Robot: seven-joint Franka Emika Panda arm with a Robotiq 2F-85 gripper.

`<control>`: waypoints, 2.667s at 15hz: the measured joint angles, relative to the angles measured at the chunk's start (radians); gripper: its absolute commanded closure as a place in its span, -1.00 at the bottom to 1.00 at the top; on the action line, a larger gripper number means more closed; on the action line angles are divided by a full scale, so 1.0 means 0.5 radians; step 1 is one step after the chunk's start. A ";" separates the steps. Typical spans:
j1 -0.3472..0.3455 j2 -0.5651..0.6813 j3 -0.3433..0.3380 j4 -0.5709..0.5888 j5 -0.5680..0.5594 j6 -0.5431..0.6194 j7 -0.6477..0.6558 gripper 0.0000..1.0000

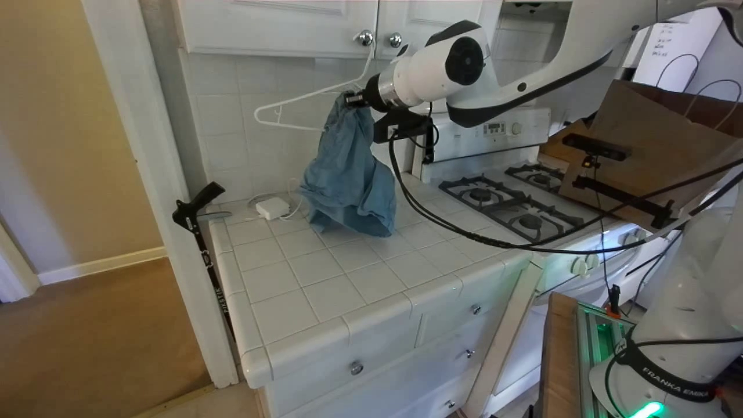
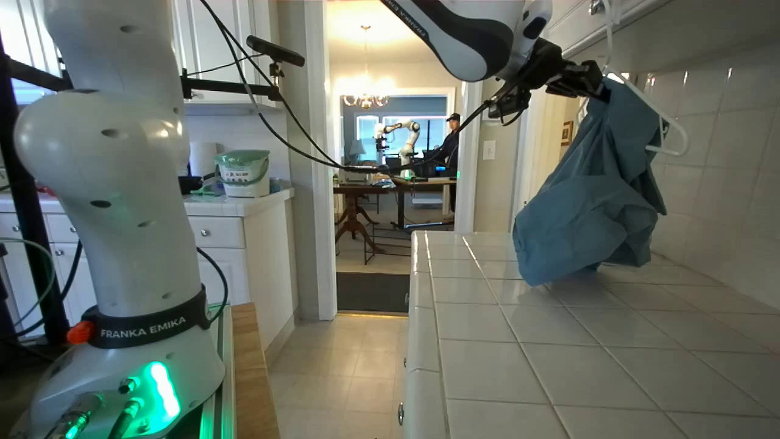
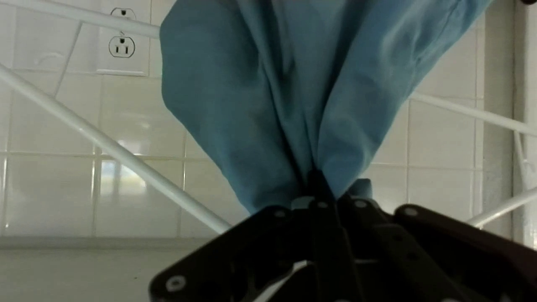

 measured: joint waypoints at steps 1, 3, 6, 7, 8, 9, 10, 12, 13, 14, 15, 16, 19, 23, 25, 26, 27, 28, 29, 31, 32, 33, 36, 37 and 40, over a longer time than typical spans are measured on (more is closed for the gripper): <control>-0.007 0.035 -0.009 0.024 0.039 0.023 -0.054 0.99; -0.020 0.100 -0.018 0.071 0.108 0.054 -0.145 0.99; -0.030 0.183 -0.030 0.127 0.231 0.071 -0.292 0.99; -0.035 0.208 -0.031 0.140 0.289 0.074 -0.361 0.99; -0.041 0.233 -0.031 0.149 0.362 0.082 -0.448 0.99; -0.046 0.256 -0.031 0.151 0.441 0.091 -0.540 0.99; -0.051 0.280 -0.031 0.152 0.529 0.105 -0.639 0.99; -0.061 0.322 -0.029 0.152 0.719 0.141 -0.855 0.99; -0.067 0.338 -0.025 0.152 0.816 0.160 -0.962 0.99; -0.074 0.349 -0.019 0.152 0.920 0.173 -1.075 0.99; -0.083 0.355 -0.007 0.150 1.024 0.184 -1.192 0.99; -0.096 0.360 0.011 0.147 1.133 0.189 -1.316 0.99; -0.133 0.367 0.078 0.140 1.432 0.186 -1.660 0.31; -0.132 0.366 0.095 0.172 1.507 0.107 -1.775 -0.26; -0.105 0.366 0.061 0.219 1.394 0.051 -1.668 -0.54; -0.089 0.366 0.043 0.240 1.320 0.034 -1.587 -0.67; -0.076 0.366 0.031 0.255 1.242 0.023 -1.505 -0.83; -0.062 0.365 0.021 0.263 1.171 0.011 -1.423 -0.95; -0.051 0.365 0.019 0.265 1.126 -0.010 -1.366 -1.00; -0.035 0.371 0.018 0.261 1.075 -0.053 -1.289 -1.00; -0.030 0.378 0.018 0.259 1.046 -0.072 -1.245 -1.00; -0.026 0.388 0.018 0.258 1.023 -0.093 -1.213 -1.00; -0.024 0.403 0.017 0.258 0.975 -0.129 -1.141 -1.00; -0.021 0.402 0.017 0.258 0.968 -0.148 -1.124 -1.00; 0.022 0.385 0.022 0.256 0.968 -0.283 -1.067 -1.00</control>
